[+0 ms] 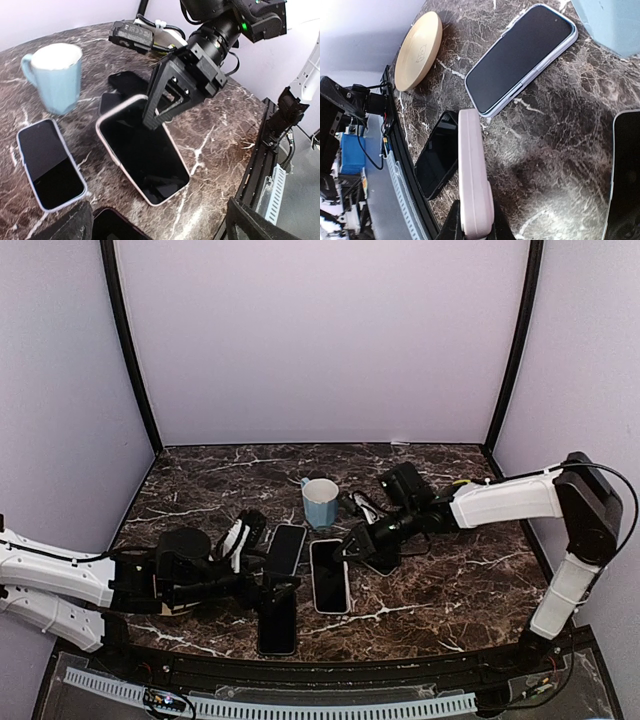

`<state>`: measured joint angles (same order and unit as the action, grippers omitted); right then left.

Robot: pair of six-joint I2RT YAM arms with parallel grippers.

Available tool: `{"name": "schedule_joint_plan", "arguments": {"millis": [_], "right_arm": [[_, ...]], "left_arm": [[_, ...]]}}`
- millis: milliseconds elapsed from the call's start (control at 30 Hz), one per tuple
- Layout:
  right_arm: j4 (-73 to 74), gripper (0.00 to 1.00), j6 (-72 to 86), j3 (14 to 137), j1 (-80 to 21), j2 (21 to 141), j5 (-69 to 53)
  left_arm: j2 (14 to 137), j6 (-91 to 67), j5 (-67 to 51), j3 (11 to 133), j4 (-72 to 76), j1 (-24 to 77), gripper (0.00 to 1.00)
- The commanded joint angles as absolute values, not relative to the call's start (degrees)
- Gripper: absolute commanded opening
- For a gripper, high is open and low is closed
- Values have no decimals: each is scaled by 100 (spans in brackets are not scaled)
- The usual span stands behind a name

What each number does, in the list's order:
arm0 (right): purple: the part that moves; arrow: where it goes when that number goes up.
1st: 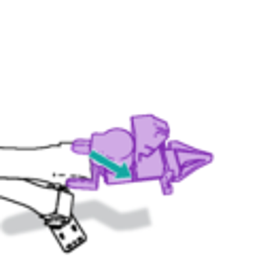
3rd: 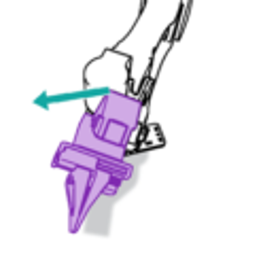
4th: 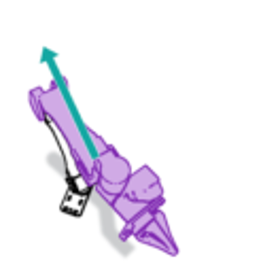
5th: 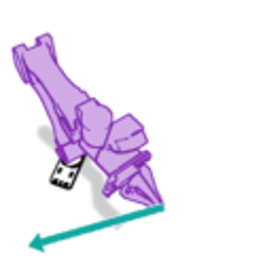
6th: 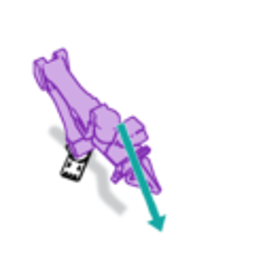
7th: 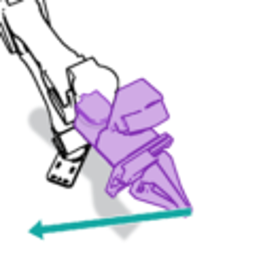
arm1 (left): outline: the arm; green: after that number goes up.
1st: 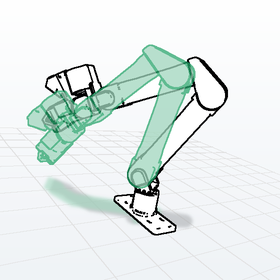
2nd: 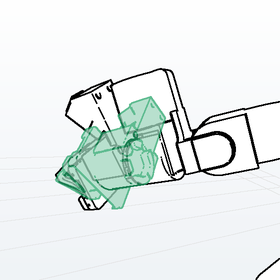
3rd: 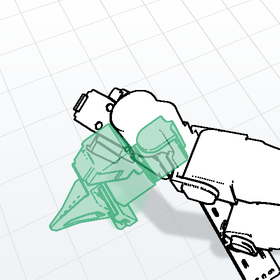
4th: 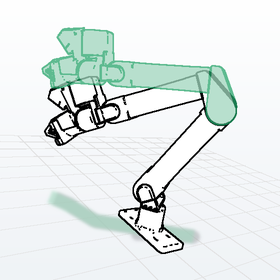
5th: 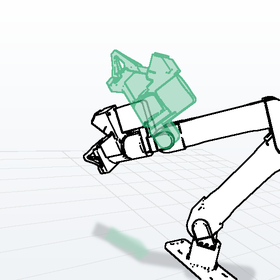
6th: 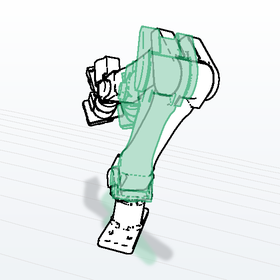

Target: Put the phone into the phone case

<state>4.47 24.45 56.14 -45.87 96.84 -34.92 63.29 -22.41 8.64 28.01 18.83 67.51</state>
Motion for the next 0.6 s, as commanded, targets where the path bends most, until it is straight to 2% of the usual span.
{"name": "schedule_joint_plan", "arguments": {"millis": [0, 67, 100, 167, 200, 267, 433, 500, 567], "right_arm": [[937, 0, 2143, 6328, -4387, 10248, -3902], [1011, 1, 2139, 6502, -4337, 10508, -3653], [1085, 7, 2136, 6595, -4319, 10616, -3492], [1263, 25, 2103, 6818, -4315, 10839, -3151], [1398, 38, 2046, 6945, -4315, 10912, -2981], [1755, 51, 1904, 7220, -4315, 11029, -2651], [2749, 63, 1529, 7908, -4303, 10866, -1580], [3085, 71, 1609, 7995, -4262, 10674, -716], [3194, 83, 1798, 7867, -4206, 10467, -69]], "left_arm": [[6161, -2606, 1321, 2667, 1337, 6736, 94], [6172, -2639, 1331, 2637, 1359, 6733, 94], [6184, -2638, 1329, 2635, 1370, 6726, 93], [6213, -2626, 1299, 2665, 1379, 6724, 93], [6236, -2610, 1270, 2686, 1380, 6724, 93], [6254, -2592, 1231, 2710, 1375, 6724, 93], [6286, -2576, 1156, 2724, 1380, 6724, 93], [6303, -2575, 1121, 2729, 1390, 6724, 93], [6325, -2575, 1075, 2719, 1420, 6724, 93]]}}
